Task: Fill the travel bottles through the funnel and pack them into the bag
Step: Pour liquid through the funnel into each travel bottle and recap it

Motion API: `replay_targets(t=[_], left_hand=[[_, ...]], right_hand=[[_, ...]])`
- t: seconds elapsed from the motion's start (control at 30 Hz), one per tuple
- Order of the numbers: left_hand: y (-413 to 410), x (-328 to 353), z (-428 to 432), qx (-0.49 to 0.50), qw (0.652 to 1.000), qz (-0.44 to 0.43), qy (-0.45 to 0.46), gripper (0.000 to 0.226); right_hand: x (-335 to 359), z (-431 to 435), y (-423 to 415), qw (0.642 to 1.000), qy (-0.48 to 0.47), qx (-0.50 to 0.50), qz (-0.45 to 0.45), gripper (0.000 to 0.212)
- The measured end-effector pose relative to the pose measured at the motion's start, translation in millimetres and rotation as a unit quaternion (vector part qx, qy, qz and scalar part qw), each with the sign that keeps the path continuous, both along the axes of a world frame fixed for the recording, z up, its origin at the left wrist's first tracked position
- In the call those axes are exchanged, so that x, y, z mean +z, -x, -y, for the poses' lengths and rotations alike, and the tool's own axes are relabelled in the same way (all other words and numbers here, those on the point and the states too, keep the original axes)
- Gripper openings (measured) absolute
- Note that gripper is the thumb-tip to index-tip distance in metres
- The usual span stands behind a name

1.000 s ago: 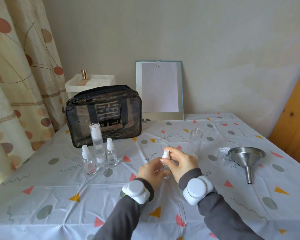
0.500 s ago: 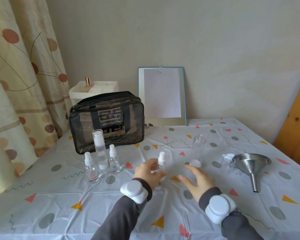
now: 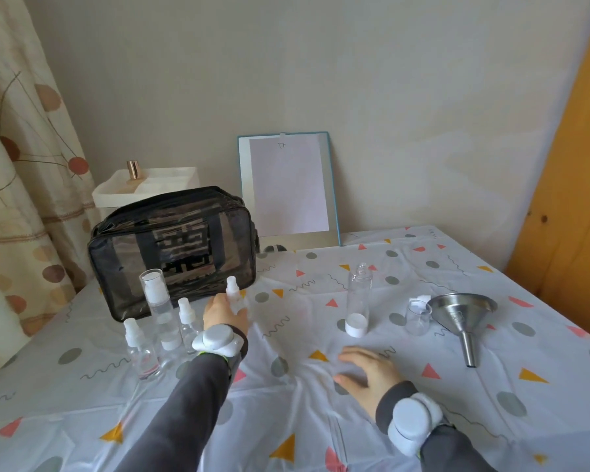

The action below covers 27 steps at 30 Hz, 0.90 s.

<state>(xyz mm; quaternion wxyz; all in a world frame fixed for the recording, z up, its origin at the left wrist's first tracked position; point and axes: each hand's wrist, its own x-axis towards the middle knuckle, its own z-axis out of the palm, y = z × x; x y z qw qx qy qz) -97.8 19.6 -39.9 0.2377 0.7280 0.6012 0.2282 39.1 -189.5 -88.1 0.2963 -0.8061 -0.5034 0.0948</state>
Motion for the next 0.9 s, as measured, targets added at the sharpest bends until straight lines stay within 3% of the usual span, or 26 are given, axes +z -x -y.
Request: replay_targets(t=[0.3,0.53,0.7,0.8,0.9], left_hand=[[-4,-21,0,-0.012,0.999,0.035,-0.026,0.037],[-2,-13,30,-0.011,0.985,0.141,-0.101,0.074],[-8,-7,80,-0.157,0.942,0.189,-0.229,0.055],[-33,-8,104,-0.277,0.933,0.166,-0.161,0.049],[-67,-6,116,-0.289,0.938,0.186,-0.056,0.059]], right_hand=[[-3,4,0,0.998,-0.045,-0.017,-0.034,0.03],[-9,3,-3,0.997,-0.058,-0.018,-0.038,0.027],[-13,0,-3,0.996,-0.067,-0.022,-0.047,0.026],[-13,-1,-1,0.995,-0.073,-0.019,-0.063,0.023],[-12,-1,0,0.996,-0.046,-0.012,-0.075,0.016]])
